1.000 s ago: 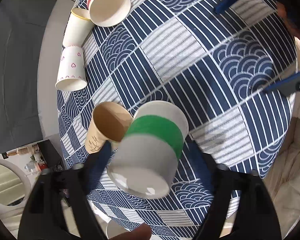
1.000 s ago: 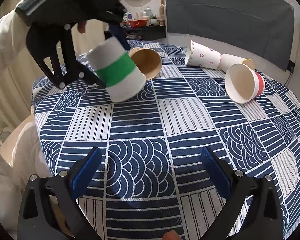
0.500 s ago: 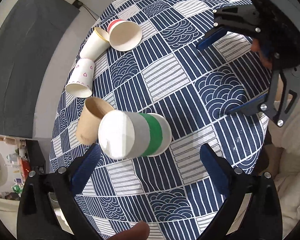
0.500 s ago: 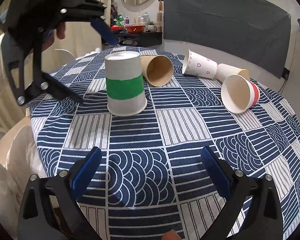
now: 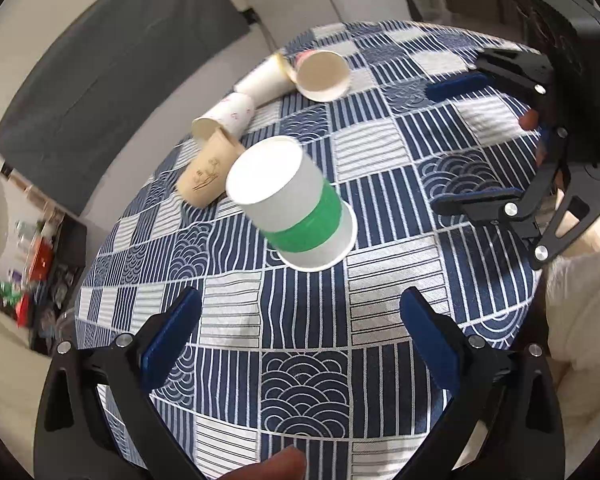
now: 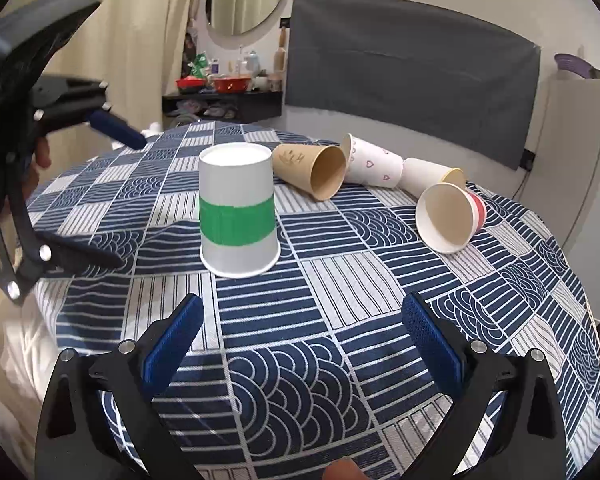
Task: Flip cup upside down
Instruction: 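Rotate the cup rim-down with the left gripper and set it on the table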
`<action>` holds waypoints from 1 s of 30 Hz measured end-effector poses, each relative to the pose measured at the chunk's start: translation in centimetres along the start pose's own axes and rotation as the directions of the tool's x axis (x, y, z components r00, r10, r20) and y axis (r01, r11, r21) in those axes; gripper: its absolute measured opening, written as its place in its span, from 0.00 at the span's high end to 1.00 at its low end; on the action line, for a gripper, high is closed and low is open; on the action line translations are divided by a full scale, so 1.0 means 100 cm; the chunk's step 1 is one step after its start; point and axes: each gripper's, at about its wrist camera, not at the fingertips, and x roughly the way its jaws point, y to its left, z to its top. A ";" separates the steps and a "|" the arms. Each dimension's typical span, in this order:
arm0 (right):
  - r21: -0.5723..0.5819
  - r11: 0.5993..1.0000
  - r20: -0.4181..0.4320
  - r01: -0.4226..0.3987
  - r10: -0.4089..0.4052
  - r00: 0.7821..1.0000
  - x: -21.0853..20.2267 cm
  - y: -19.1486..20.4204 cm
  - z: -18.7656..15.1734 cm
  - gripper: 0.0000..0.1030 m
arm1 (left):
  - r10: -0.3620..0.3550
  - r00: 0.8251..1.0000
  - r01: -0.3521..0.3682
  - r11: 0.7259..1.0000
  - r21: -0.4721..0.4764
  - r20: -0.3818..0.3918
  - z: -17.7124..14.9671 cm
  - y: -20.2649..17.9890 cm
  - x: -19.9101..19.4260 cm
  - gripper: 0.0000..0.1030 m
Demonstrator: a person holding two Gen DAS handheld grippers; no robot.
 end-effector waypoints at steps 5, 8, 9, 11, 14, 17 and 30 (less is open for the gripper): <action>0.079 0.997 -0.001 0.002 -0.002 1.000 0.004 0.000 -0.001 0.08 | 0.011 0.999 -0.004 0.989 -0.148 0.045 -0.024 0.005 0.006 0.06; 0.112 0.993 -0.025 0.040 -0.037 0.999 0.011 -0.002 -0.002 0.08 | -0.009 0.998 0.022 0.973 -0.231 0.059 -0.035 0.011 0.013 0.06; 0.121 0.991 -0.031 0.052 -0.048 0.998 0.014 -0.002 -0.003 0.08 | -0.015 0.997 0.034 0.966 -0.258 0.077 -0.039 0.013 0.014 0.06; 0.138 0.989 -0.034 0.056 -0.051 0.998 0.015 -0.003 -0.003 0.08 | -0.011 0.994 0.044 0.952 -0.303 0.109 -0.045 0.016 0.016 0.06; 0.163 0.985 -0.015 0.058 -0.056 0.998 0.012 -0.001 -0.001 0.08 | 0.016 0.994 0.027 0.930 -0.366 0.112 -0.051 0.019 0.022 0.06; 0.181 0.980 -0.003 0.083 -0.084 0.996 0.011 0.001 0.001 0.08 | 0.038 0.990 0.021 0.909 -0.417 0.132 -0.059 0.024 0.023 0.06; 0.272 0.951 0.090 0.148 -0.178 0.980 0.006 0.005 0.005 0.07 | 0.174 0.967 -0.040 0.826 -0.563 0.187 -0.079 0.042 0.024 0.06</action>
